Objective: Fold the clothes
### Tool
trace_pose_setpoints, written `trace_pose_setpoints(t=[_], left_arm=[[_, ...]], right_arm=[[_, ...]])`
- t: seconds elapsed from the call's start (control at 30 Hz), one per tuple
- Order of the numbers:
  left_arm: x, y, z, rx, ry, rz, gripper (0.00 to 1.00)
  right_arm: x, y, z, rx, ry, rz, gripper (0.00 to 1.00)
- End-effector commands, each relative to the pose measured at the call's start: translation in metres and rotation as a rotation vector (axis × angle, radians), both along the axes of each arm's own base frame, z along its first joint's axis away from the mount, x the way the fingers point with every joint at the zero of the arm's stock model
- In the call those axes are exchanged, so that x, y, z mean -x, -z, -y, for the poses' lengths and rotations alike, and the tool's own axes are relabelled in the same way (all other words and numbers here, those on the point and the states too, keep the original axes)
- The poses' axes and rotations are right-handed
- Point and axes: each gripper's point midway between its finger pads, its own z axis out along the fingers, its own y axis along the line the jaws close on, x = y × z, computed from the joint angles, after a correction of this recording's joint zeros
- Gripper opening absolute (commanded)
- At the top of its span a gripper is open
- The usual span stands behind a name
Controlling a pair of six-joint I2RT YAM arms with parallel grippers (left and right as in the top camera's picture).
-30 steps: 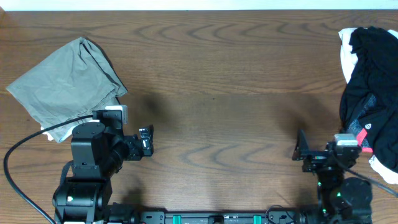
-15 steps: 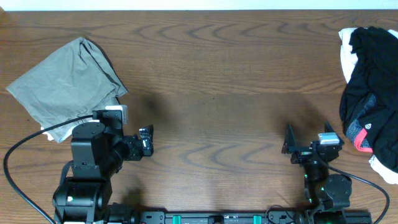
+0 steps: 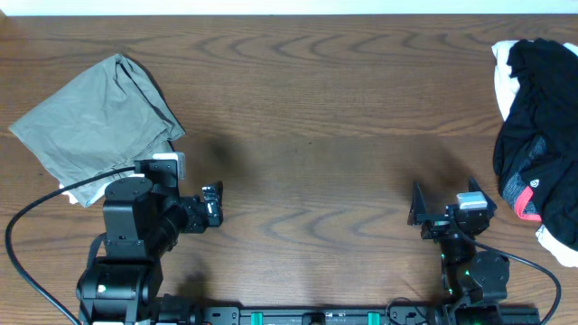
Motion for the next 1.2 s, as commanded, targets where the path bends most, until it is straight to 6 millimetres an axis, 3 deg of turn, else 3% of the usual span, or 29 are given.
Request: trace_pose_setpoints(t=[0.0, 0.7, 1.03, 1.17], left_arm=[[0.0, 0.001, 0.0, -0.008, 0.003, 0.001, 0.98], [0.004, -0.004, -0.001, -0.007, 0.002, 0.026, 0.98], [0.039, -0.004, -0.027, -0.108, -0.1, 0.095, 0.98], [0.048, 0.008, -0.034, -0.125, -0.134, 0.158, 0.98]], right_arm=[[0.001, 0.001, -0.003, 0.013, -0.017, 0.001, 0.99], [0.001, 0.001, -0.003, 0.013, -0.016, 0.001, 0.99], [0.001, 0.001, -0.003, 0.013, -0.017, 0.001, 0.99], [0.001, 0.001, -0.003, 0.013, -0.016, 0.001, 0.99]])
